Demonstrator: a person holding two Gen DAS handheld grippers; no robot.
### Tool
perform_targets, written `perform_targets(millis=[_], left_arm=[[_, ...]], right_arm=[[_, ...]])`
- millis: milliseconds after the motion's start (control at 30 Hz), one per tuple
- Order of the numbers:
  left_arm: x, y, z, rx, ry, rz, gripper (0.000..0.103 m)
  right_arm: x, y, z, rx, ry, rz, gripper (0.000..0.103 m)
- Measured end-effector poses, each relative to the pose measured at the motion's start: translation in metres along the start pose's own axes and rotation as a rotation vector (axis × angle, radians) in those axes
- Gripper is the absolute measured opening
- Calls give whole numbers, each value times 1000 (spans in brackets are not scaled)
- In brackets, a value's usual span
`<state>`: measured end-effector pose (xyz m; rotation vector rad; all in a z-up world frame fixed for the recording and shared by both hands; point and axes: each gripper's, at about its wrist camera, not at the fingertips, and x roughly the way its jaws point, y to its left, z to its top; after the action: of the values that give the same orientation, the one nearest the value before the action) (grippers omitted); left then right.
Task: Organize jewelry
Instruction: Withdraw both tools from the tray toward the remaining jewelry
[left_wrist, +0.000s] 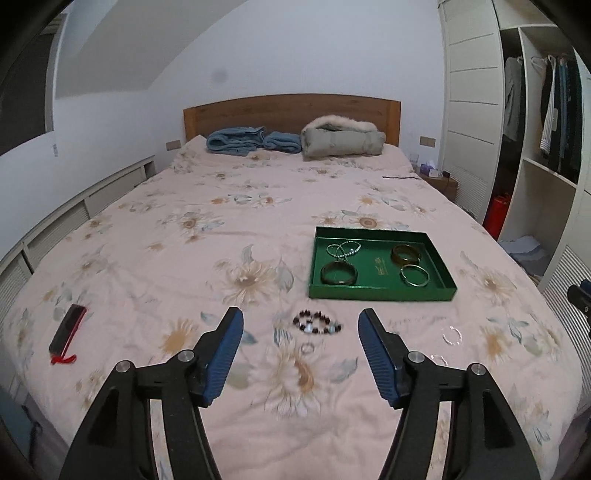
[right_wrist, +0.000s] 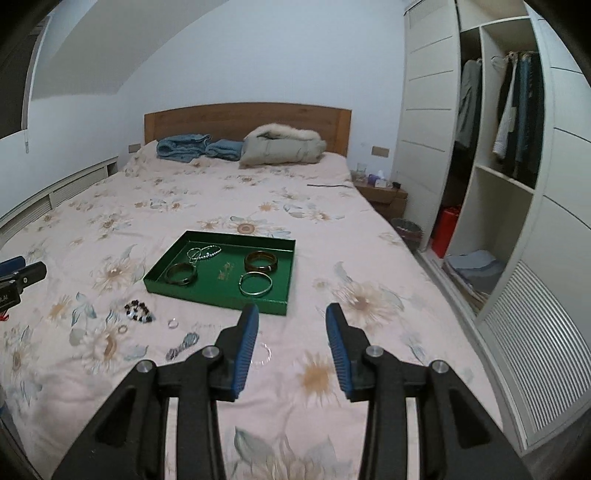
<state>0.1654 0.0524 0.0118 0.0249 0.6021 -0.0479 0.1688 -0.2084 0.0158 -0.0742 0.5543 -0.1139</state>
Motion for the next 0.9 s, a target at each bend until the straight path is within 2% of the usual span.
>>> perform_targets(millis=[200,433,733,900], left_arm=[[-40,-6,-19,-1,-29,-22,73],[-70,-17,-37,25,-49,-60,76],[-87,-22,-51,32,-54,-91,78],[-89,-23,-57,29,-59,-94,78]], right_arm=[[-53,-2,-18,-2,-53,-9,36],[-96,-1,-35,-18,-86,-19,36],[-127,-2,-53,-8,-101,-12,36],[-130,-4,-57,6,-96,10,37]])
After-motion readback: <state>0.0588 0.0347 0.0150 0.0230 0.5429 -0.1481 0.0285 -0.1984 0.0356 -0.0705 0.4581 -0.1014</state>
